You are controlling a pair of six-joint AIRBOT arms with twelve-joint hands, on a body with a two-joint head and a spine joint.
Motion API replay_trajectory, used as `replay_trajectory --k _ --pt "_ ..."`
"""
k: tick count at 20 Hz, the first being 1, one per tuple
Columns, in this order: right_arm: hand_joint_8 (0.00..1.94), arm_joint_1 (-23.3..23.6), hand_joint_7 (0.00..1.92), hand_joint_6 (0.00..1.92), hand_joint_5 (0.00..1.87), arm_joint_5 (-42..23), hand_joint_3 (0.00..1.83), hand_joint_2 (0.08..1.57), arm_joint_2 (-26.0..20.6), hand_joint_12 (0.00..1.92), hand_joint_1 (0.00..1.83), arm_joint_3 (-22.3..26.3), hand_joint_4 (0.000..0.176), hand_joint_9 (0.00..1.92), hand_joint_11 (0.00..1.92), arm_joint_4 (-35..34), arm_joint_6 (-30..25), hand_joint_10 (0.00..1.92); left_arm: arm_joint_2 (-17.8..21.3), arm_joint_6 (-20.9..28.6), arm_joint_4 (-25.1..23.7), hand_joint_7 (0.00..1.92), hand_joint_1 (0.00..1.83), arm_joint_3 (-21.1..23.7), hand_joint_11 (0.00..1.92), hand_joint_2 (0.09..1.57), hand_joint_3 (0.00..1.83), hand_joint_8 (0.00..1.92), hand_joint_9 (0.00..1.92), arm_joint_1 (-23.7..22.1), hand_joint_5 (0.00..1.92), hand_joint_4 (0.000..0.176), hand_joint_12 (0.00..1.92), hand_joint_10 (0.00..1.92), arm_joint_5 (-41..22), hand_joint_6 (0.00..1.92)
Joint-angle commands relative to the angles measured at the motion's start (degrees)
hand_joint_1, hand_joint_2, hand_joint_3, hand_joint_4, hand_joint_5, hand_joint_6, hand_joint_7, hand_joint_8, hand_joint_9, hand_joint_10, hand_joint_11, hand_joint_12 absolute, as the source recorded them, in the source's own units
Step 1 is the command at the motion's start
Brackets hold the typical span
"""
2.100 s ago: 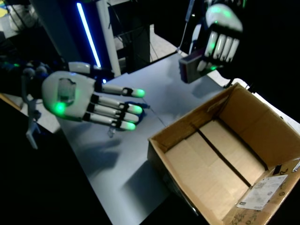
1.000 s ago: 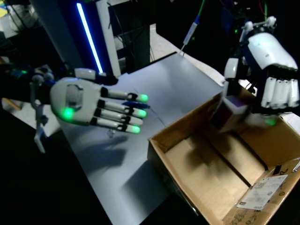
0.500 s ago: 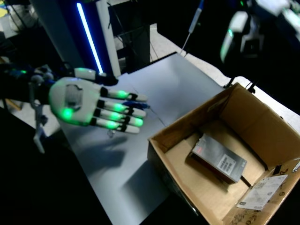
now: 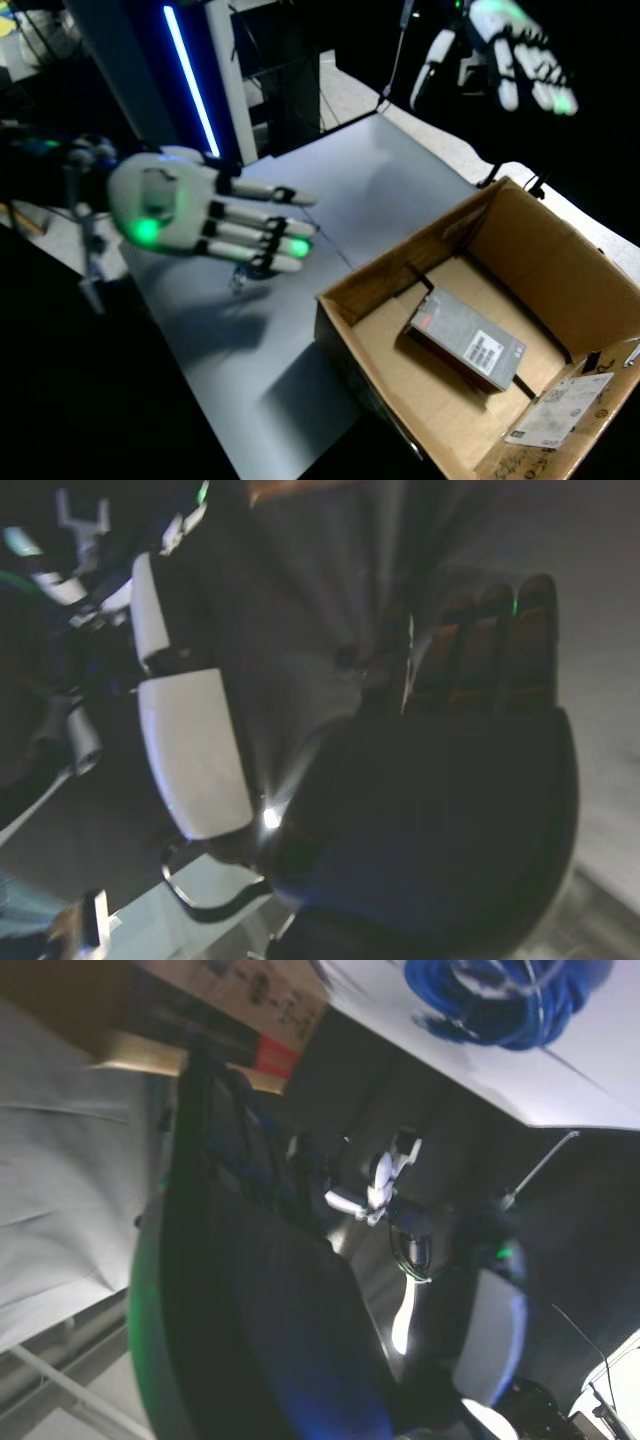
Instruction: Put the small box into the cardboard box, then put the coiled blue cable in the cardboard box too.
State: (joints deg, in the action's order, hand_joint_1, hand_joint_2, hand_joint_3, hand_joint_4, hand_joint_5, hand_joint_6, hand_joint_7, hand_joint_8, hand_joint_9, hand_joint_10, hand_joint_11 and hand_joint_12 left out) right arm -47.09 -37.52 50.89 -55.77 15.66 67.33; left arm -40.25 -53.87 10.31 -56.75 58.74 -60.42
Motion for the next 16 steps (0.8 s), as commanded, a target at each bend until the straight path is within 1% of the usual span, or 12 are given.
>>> replay_trajectory --k 1,4,5,10,11,13,14,15,16 --pt "0.00 -0.1 0.00 0.00 0.00 -6.8 0.00 0.73 0.5 0.00 0.81 -0.3 0.176 0.00 0.00 -1.3 -0.4 0.00 0.0 0.1 0.7 0.00 0.70 0.1 0.00 0.76 0.00 0.00 0.00 -0.7 0.03 0.176 0.00 0.00 -9.2 0.00" --pt "0.00 -1.0 0.00 0.00 0.00 -4.4 0.00 0.75 3.2 0.00 0.81 -2.1 0.176 0.00 0.00 -1.3 -0.4 0.00 -0.6 0.2 0.7 0.00 0.72 0.2 0.00 0.76 0.00 0.00 0.00 -0.7 0.04 0.176 0.00 0.00 -9.1 0.00" --pt "0.00 -1.0 0.00 0.00 0.00 -2.9 0.00 0.75 4.3 0.00 0.81 -3.1 0.176 0.00 0.00 -1.4 -0.4 0.00 -0.7 0.4 0.7 0.00 0.68 0.2 0.00 0.76 0.00 0.00 0.00 -0.6 0.04 0.176 0.00 0.00 -9.1 0.00" --pt "0.00 -0.9 0.00 0.00 0.00 2.1 0.01 0.80 7.4 0.00 0.78 -6.4 0.176 0.00 0.00 -1.6 -0.4 0.00 -1.4 0.6 0.7 0.00 0.68 0.1 0.00 0.79 0.00 0.00 0.00 -0.6 0.06 0.176 0.00 0.00 -8.5 0.01" --pt "0.00 -0.9 0.00 0.00 0.00 2.9 0.01 0.80 7.9 0.00 0.81 -6.9 0.176 0.00 0.01 -1.6 -0.4 0.00 -1.5 0.8 0.7 0.00 0.67 0.0 0.00 0.80 0.01 0.00 0.00 -0.6 0.06 0.176 0.00 0.00 -8.2 0.01" --pt "0.00 -0.9 0.00 0.00 0.00 4.5 0.01 0.83 8.4 0.01 0.86 -7.7 0.176 0.00 0.01 -1.6 -0.4 0.00 -1.6 1.3 0.5 0.00 0.70 -0.4 0.00 0.80 0.00 0.00 0.00 -0.6 0.06 0.176 0.00 0.00 -7.6 0.00" --pt "0.00 -0.9 0.00 0.01 0.02 5.0 0.01 0.84 8.5 0.02 0.89 -7.9 0.176 0.02 0.05 -1.5 -0.4 0.01 -1.7 1.5 0.5 0.00 0.70 -0.4 0.00 0.80 0.00 0.00 0.00 -0.6 0.06 0.176 0.00 0.00 -7.6 0.00" --pt "0.00 -0.9 0.01 0.00 0.08 5.6 0.00 0.89 8.5 0.22 0.97 -8.1 0.176 0.10 0.08 -1.5 -0.4 0.00 -1.8 1.6 0.5 0.00 0.70 -0.5 0.00 0.80 0.00 0.00 0.00 -0.6 0.06 0.176 0.00 0.00 -7.8 0.00" --pt "0.00 -0.9 0.02 0.00 0.09 5.9 0.00 0.89 8.4 0.42 0.98 -8.2 0.176 0.11 0.02 -1.5 -0.4 0.00 -1.8 1.8 0.5 0.00 0.70 -0.5 0.00 0.80 0.00 0.00 0.00 -0.6 0.06 0.176 0.00 0.00 -7.8 0.00"
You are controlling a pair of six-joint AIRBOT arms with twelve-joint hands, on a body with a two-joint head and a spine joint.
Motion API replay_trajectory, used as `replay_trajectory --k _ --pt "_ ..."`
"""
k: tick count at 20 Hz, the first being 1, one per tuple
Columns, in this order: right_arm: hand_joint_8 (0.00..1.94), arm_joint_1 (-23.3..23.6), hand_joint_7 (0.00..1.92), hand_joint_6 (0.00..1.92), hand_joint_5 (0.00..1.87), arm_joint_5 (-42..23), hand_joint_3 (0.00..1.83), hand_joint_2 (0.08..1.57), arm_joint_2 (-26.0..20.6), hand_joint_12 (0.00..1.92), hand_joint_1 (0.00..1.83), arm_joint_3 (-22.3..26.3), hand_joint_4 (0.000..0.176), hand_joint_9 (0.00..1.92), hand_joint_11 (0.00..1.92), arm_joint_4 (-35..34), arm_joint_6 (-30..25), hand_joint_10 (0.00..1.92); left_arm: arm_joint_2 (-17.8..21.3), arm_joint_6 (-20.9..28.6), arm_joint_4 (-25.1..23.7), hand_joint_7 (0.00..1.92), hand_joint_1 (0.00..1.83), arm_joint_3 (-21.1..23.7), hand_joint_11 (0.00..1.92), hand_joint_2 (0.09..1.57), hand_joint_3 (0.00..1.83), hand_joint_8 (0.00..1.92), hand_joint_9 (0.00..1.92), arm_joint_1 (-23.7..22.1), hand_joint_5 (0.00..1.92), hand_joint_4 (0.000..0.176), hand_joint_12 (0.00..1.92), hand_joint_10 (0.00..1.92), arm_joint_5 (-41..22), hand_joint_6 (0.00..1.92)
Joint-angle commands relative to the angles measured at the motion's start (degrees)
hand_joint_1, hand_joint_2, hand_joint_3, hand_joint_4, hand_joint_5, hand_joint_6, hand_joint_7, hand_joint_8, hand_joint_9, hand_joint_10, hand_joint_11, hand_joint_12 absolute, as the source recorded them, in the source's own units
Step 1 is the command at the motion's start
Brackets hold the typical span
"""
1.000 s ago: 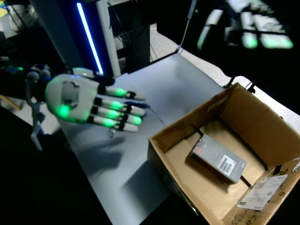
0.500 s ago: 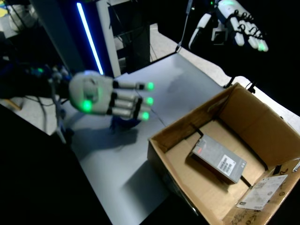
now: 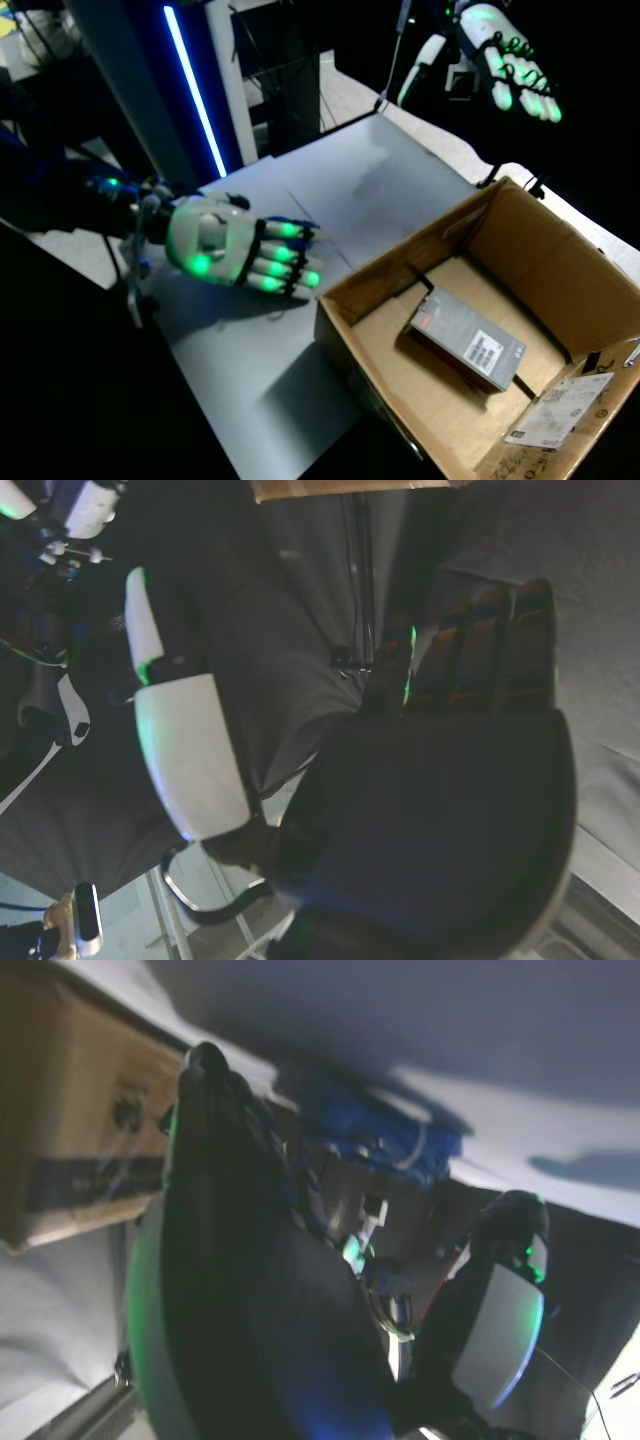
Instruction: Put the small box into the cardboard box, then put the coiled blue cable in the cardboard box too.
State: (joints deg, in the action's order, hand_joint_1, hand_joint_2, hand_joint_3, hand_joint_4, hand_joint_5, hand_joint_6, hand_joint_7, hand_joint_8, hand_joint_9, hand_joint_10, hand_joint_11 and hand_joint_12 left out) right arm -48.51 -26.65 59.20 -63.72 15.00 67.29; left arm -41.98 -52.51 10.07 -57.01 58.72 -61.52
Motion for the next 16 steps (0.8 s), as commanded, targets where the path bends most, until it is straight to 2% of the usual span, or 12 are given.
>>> replay_trajectory --k 1,3,4,5,6,7,8,9,11,13,15,16 --pt "0.01 0.5 0.11 0.01 0.16 -4.7 0.00 0.87 0.1 0.75 1.09 -0.3 0.176 0.24 0.02 -0.8 -0.3 0.01 -0.1 0.6 0.7 0.00 0.69 -0.2 0.00 0.80 0.00 0.00 0.00 -0.6 0.06 0.176 0.00 0.00 -6.8 0.00" --pt "0.01 0.5 0.30 0.00 0.27 -4.4 0.00 0.96 -0.1 0.96 1.22 -0.4 0.173 0.57 0.27 -0.7 -0.3 0.06 -0.1 0.7 0.7 0.00 0.67 -0.2 0.00 0.81 0.00 0.00 0.00 -0.6 0.06 0.176 0.00 0.00 -6.8 0.00" --pt "0.01 0.5 0.35 0.00 0.30 -4.3 0.00 0.99 -0.1 1.06 1.23 -0.5 0.158 0.65 0.35 -0.7 -0.3 0.08 -0.1 0.8 0.7 0.00 0.66 -0.2 0.00 0.81 0.00 0.00 0.00 -0.6 0.07 0.176 0.00 0.00 -6.9 0.00" --pt "0.02 0.5 0.44 0.00 0.35 -4.3 0.00 1.00 -0.1 1.13 1.26 -0.6 0.123 0.73 0.45 -0.7 -0.3 0.14 -0.1 0.8 0.7 0.00 0.66 -0.2 0.00 0.81 0.00 0.00 0.00 -0.6 0.07 0.176 0.00 0.00 -7.0 0.00" --pt "0.02 0.5 0.53 0.00 0.42 -4.3 0.00 0.99 -0.1 1.21 1.29 -0.6 0.094 0.61 0.52 -0.8 -0.3 0.75 -0.1 0.9 0.7 0.00 0.66 -0.2 0.00 0.81 0.00 0.00 0.00 -0.6 0.08 0.176 0.00 0.00 -7.1 0.01" --pt "0.06 0.5 0.58 0.00 0.47 -4.3 0.00 1.00 -0.1 1.32 1.32 -0.7 0.076 0.49 0.55 -0.8 -0.3 1.23 -0.1 1.0 0.7 0.00 0.66 -0.2 0.00 0.81 0.00 0.00 0.00 -0.6 0.08 0.176 0.00 0.00 -7.2 0.01" --pt "0.33 0.5 0.50 0.00 0.49 -4.3 0.00 1.00 -0.1 1.38 1.31 -0.8 0.067 0.46 0.55 -1.1 -0.3 1.36 -0.1 1.2 0.7 0.00 0.66 -0.2 0.00 0.81 0.00 0.00 0.00 -0.6 0.08 0.176 0.00 0.00 -7.4 0.01" --pt "0.95 0.5 0.26 0.00 0.54 -4.3 0.00 1.01 -0.1 1.45 1.31 -0.8 0.036 0.40 0.53 -1.3 -0.3 1.51 -0.1 1.2 0.7 0.00 0.66 -0.2 0.00 0.81 0.00 0.00 0.00 -0.6 0.08 0.176 0.00 0.00 -7.5 0.00" --pt "1.27 0.5 0.17 0.01 0.59 -4.3 0.00 1.02 -0.1 1.52 1.30 -0.9 0.011 0.38 0.56 -1.4 -0.3 1.64 -0.1 1.3 0.6 0.01 0.63 -0.2 0.00 0.81 0.00 0.00 0.00 -0.6 0.07 0.176 0.00 0.00 -7.5 0.00" --pt "1.52 0.5 0.18 0.02 0.69 -4.3 0.00 1.04 -0.1 1.65 1.28 -1.0 0.000 0.42 0.62 -1.6 -0.3 1.84 -0.1 1.3 0.6 0.02 0.62 -0.2 0.00 0.80 0.00 0.00 0.00 -0.6 0.07 0.176 0.00 0.00 -7.5 0.00" --pt "1.65 0.5 0.16 0.06 0.79 -4.3 0.00 1.06 -0.1 1.74 1.26 -1.2 0.000 0.43 0.65 -1.7 -0.3 1.92 -0.2 1.3 0.6 0.02 0.61 -0.3 0.00 0.81 0.00 0.00 0.00 -0.6 0.07 0.176 0.00 0.00 -7.5 0.00" --pt "1.79 0.5 0.22 1.22 0.81 -4.3 0.00 1.19 -0.1 1.83 1.13 -1.3 0.000 0.52 0.75 -1.9 -0.3 1.92 -0.3 1.3 0.6 0.03 0.62 -0.3 0.00 0.81 0.00 0.01 0.00 -0.6 0.07 0.176 0.00 0.00 -7.5 0.00"
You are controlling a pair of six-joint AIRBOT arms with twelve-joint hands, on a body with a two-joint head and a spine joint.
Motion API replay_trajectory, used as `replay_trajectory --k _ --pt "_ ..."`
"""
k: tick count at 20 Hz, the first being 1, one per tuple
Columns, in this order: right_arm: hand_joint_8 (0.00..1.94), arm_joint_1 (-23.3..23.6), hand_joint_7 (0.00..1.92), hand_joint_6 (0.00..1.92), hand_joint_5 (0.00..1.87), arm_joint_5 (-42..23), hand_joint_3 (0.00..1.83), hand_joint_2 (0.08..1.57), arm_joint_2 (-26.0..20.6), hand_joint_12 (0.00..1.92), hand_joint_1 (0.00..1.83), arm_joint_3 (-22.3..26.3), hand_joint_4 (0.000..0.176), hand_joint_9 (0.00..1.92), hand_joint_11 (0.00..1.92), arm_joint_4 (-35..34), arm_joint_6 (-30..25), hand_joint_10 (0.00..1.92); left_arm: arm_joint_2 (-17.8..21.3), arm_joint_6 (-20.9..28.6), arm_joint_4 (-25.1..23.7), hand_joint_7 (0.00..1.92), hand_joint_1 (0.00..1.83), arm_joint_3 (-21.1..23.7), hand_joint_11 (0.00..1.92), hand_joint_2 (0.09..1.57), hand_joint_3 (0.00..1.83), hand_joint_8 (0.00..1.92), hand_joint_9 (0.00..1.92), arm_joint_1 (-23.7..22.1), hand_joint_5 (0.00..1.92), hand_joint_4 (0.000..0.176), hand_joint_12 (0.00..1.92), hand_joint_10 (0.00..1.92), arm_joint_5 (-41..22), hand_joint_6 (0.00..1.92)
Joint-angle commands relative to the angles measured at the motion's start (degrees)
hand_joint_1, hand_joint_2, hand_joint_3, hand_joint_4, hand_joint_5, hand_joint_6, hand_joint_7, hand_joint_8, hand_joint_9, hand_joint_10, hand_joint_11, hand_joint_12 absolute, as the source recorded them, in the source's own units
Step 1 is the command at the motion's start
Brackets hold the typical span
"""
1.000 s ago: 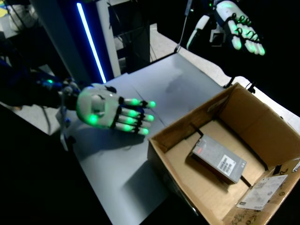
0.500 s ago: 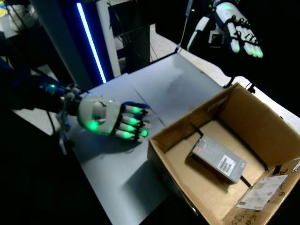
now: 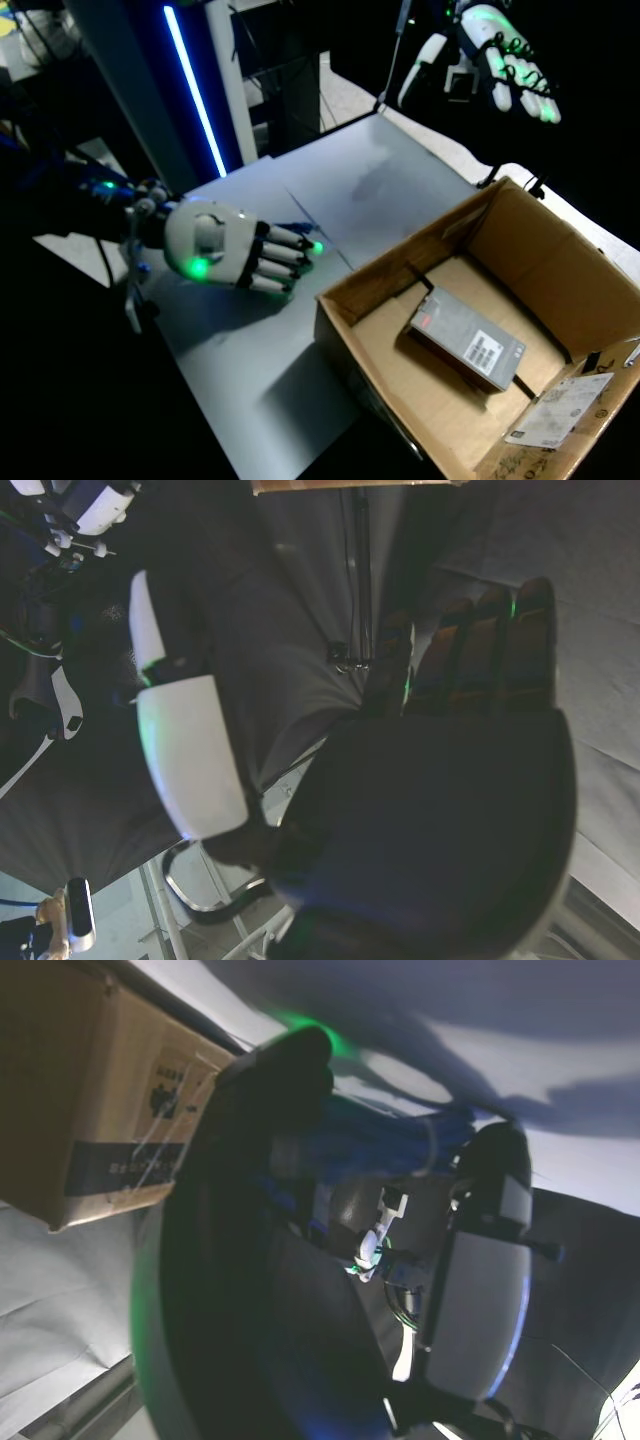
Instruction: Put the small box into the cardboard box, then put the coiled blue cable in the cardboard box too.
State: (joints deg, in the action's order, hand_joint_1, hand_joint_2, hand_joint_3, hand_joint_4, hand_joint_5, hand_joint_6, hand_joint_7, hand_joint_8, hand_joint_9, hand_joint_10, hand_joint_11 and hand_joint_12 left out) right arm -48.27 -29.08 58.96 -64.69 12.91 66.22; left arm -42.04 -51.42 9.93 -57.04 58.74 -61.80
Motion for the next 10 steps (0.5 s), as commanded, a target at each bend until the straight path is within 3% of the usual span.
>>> replay_trajectory --k 1,2,4,5,6,8,9,10 --pt "1.92 0.2 0.25 1.29 0.78 -1.9 0.00 1.21 0.2 1.90 1.12 -0.6 0.000 0.61 0.83 -0.1 0.8 1.92 -0.3 0.2 0.7 0.03 0.62 -0.4 0.00 0.81 0.00 0.00 0.00 -0.6 0.07 0.176 0.00 0.00 -7.1 0.00" --pt "1.94 0.3 0.41 1.81 0.53 -2.0 0.00 1.19 0.1 1.92 1.40 -0.7 0.000 0.76 1.01 -0.5 0.8 1.92 -0.4 0.2 0.7 0.03 0.63 -0.4 0.00 0.81 0.00 0.01 0.00 -0.6 0.08 0.176 0.00 0.00 -7.0 0.00" --pt "1.94 0.3 0.59 1.92 0.57 -2.5 0.00 1.16 0.0 1.92 1.61 -0.9 0.000 0.94 1.20 -1.1 0.8 1.92 -0.5 0.2 0.7 0.03 0.63 -0.5 0.00 0.81 0.00 0.00 0.00 -0.6 0.08 0.176 0.00 0.00 -7.0 0.00" --pt "1.94 0.4 0.75 1.92 0.53 -4.4 0.00 1.16 -0.5 1.92 1.79 -0.7 0.070 1.17 1.43 -1.9 0.8 1.92 -0.6 0.2 0.7 0.03 0.63 -0.6 0.00 0.81 0.00 0.00 0.00 -0.6 0.08 0.176 0.00 0.00 -6.8 0.00" --pt "1.94 0.5 0.79 1.92 0.55 -5.0 0.00 1.16 -0.8 1.92 1.81 -0.5 0.071 1.22 1.47 -2.0 0.8 1.92 -0.6 0.3 0.7 0.03 0.64 -0.6 0.00 0.81 0.00 0.00 0.00 -0.6 0.08 0.176 0.00 0.00 -6.8 0.00" --pt "1.94 1.5 1.07 1.92 0.73 -7.8 0.01 1.18 -2.7 1.92 1.77 0.9 0.064 1.50 1.70 -2.0 0.8 1.92 -0.6 0.3 0.7 0.03 0.61 -0.6 0.00 0.80 0.00 0.00 0.00 -0.6 0.09 0.176 0.00 0.00 -6.7 0.00" --pt "1.94 2.3 1.06 1.92 0.50 -10.1 0.04 1.27 -4.3 1.92 1.68 2.2 0.052 1.51 1.68 -1.9 0.8 1.92 -0.6 0.3 0.7 0.03 0.62 -0.6 0.00 0.80 0.00 0.00 0.00 -0.6 0.09 0.176 0.00 0.00 -6.7 0.01" --pt "1.94 2.9 1.08 1.92 0.41 -11.9 0.04 1.30 -5.5 1.92 1.62 3.0 0.113 1.50 1.63 -1.7 0.8 1.92 -0.6 0.3 0.7 0.04 0.63 -0.6 0.00 0.80 0.00 0.00 0.00 -0.6 0.10 0.176 0.00 0.00 -6.8 0.01"
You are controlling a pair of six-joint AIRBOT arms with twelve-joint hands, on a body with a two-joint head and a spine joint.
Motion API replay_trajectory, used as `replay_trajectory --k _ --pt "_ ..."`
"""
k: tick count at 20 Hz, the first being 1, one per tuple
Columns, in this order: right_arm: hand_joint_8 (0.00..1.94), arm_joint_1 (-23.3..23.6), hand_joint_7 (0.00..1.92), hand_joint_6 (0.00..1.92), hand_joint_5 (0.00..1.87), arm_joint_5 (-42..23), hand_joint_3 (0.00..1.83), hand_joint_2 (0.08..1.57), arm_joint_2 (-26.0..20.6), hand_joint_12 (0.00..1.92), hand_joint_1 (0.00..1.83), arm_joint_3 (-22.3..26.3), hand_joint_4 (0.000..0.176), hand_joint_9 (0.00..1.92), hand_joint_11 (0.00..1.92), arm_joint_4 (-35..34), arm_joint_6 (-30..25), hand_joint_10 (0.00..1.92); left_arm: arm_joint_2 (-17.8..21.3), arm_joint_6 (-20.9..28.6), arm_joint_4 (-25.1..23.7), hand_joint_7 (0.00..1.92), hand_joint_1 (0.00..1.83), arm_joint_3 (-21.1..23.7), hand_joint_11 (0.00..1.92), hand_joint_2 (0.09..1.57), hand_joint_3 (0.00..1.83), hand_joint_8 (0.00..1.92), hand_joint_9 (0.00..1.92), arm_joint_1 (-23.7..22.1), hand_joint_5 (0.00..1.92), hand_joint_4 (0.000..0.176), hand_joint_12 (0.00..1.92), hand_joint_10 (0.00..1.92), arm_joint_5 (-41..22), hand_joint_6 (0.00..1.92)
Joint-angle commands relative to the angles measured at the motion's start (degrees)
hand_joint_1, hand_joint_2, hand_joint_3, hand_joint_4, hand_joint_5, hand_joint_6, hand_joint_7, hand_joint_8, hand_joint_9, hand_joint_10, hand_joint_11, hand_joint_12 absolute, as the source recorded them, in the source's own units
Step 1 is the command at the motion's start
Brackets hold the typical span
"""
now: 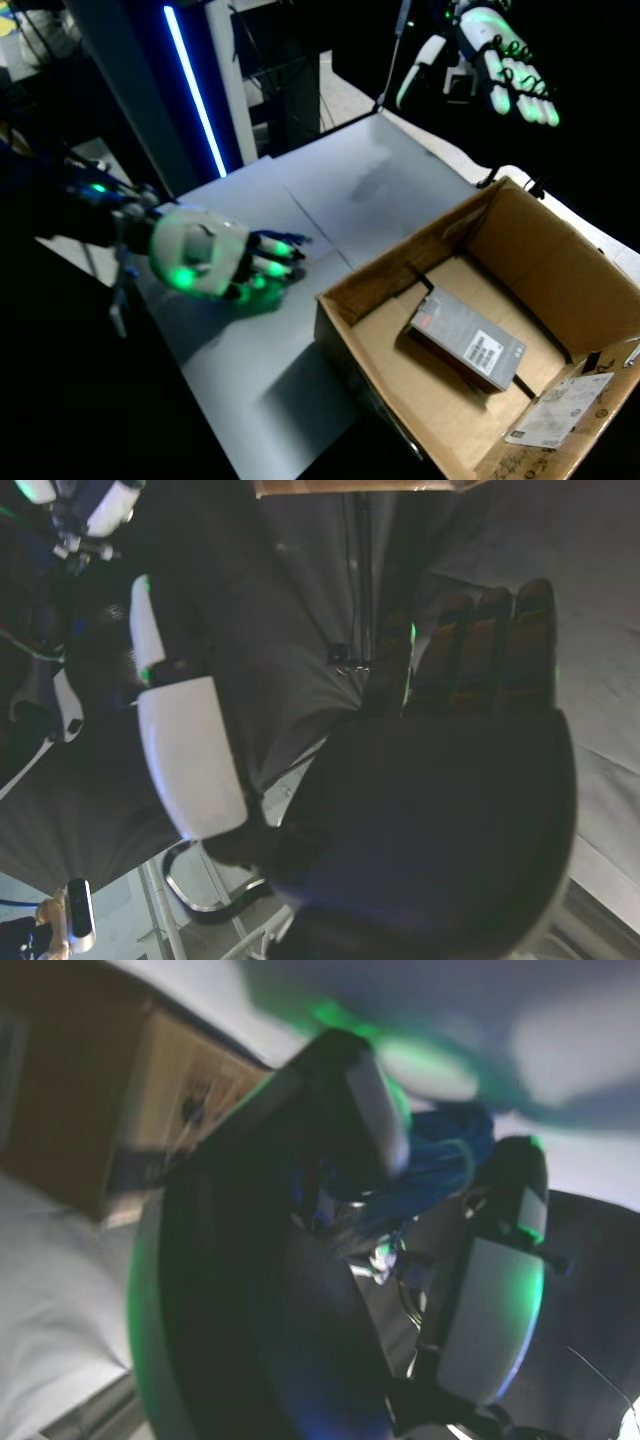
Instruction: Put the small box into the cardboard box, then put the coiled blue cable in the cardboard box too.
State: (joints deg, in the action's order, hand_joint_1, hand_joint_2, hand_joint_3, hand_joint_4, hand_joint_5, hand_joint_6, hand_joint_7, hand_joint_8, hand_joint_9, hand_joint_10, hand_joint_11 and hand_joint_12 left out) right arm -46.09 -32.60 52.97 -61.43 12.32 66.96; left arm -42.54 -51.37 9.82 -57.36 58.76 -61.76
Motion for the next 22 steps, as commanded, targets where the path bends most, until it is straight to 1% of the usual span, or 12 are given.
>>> replay_trajectory --k 1,2,5,6,7,8,9,10,11,12,14,22 --pt "1.94 1.5 1.11 1.92 0.37 -10.1 0.03 1.31 -0.9 1.92 1.65 0.8 0.155 1.53 1.63 -0.6 0.0 1.92 -0.2 0.2 0.8 0.04 0.63 -0.3 0.00 0.81 0.00 0.00 0.00 -0.6 0.10 0.176 0.00 0.00 -6.9 0.01" --pt "1.94 3.1 1.28 1.92 0.67 -11.3 0.02 1.29 -2.1 1.92 1.62 1.7 0.175 1.59 1.66 0.3 0.0 1.92 -0.2 0.2 0.8 0.04 0.63 -0.3 0.00 0.81 0.00 0.00 0.00 -0.6 0.10 0.176 0.00 0.00 -6.9 0.00" --pt "1.94 5.8 1.35 1.92 0.86 -15.4 0.00 1.25 -5.3 1.92 1.60 4.3 0.176 1.61 1.67 2.9 0.0 1.92 -0.4 0.3 0.8 0.05 0.65 -0.4 0.00 0.82 0.01 0.00 0.00 -0.6 0.11 0.176 0.00 0.00 -7.1 0.01" --pt "1.94 6.2 1.29 1.92 0.83 -17.0 0.00 1.26 -6.1 1.92 1.51 5.0 0.127 1.57 1.65 3.4 0.0 1.92 -0.5 0.3 0.8 0.05 0.65 -0.4 0.00 0.82 0.01 0.00 0.00 -0.6 0.11 0.176 0.00 0.00 -7.1 0.01" --pt "1.94 7.4 1.11 1.92 0.61 -18.7 0.00 1.30 -7.2 1.92 1.42 5.8 0.020 1.47 1.58 4.1 0.0 1.92 -0.6 0.4 0.8 0.05 0.65 -0.4 0.00 0.82 0.01 0.00 0.00 -0.6 0.11 0.176 0.00 0.00 -7.2 0.01" --pt "1.94 8.6 1.08 1.85 0.59 -19.1 0.00 1.29 -7.7 1.92 1.38 6.1 0.000 1.45 1.56 4.9 0.0 1.92 -0.6 0.5 0.8 0.05 0.64 -0.4 0.01 0.83 0.01 0.00 0.00 -0.6 0.11 0.176 0.00 0.00 -7.2 0.00" --pt "1.94 10.7 1.10 1.67 0.57 -19.3 0.02 1.35 -8.3 1.92 1.03 6.4 0.000 1.45 1.56 6.2 -0.3 1.92 -0.6 0.6 0.8 0.06 0.67 -0.4 0.02 0.83 0.00 0.01 0.01 -0.6 0.12 0.165 0.01 0.00 -7.3 0.01" --pt "1.94 12.6 1.15 1.76 0.50 -19.6 0.02 1.40 -8.7 1.92 0.97 6.4 0.000 1.50 1.59 7.3 -1.3 1.92 -0.6 0.7 0.8 0.07 0.68 -0.4 0.04 0.83 0.00 0.01 0.03 -0.6 0.13 0.172 0.02 0.01 -7.3 0.01" --pt "1.94 14.1 1.19 1.89 0.62 -20.2 0.01 1.40 -9.1 1.92 1.22 6.4 0.000 1.53 1.62 7.7 -1.4 1.92 -0.7 0.7 0.8 0.07 0.68 -0.4 0.05 0.83 0.00 0.00 0.03 -0.6 0.13 0.170 0.02 0.01 -7.4 0.01" --pt "1.94 16.0 1.07 1.92 0.49 -20.9 0.00 1.39 -9.4 1.92 1.29 6.2 0.116 1.44 1.58 7.8 -1.4 1.92 -0.7 0.7 0.8 0.06 0.66 -0.5 0.06 0.83 0.00 0.00 0.03 -0.6 0.12 0.176 0.03 0.01 -7.6 0.00" --pt "1.94 19.2 1.04 1.92 0.53 -21.4 0.00 1.34 -9.4 1.92 1.40 5.5 0.163 1.39 1.49 7.8 -1.4 1.92 -0.9 0.8 0.8 0.02 0.68 -0.6 0.06 0.84 0.00 0.00 0.00 -0.6 0.12 0.176 0.03 0.00 -7.7 0.00" --pt "1.94 28.4 1.03 1.92 0.52 -17.2 0.00 1.34 0.3 1.92 1.39 -6.6 0.176 1.37 1.46 -0.2 -1.5 1.92 -2.7 2.2 -0.9 0.01 0.67 -2.3 0.13 0.82 0.00 0.00 0.00 -2.3 0.10 0.176 0.06 0.00 -5.8 0.00"
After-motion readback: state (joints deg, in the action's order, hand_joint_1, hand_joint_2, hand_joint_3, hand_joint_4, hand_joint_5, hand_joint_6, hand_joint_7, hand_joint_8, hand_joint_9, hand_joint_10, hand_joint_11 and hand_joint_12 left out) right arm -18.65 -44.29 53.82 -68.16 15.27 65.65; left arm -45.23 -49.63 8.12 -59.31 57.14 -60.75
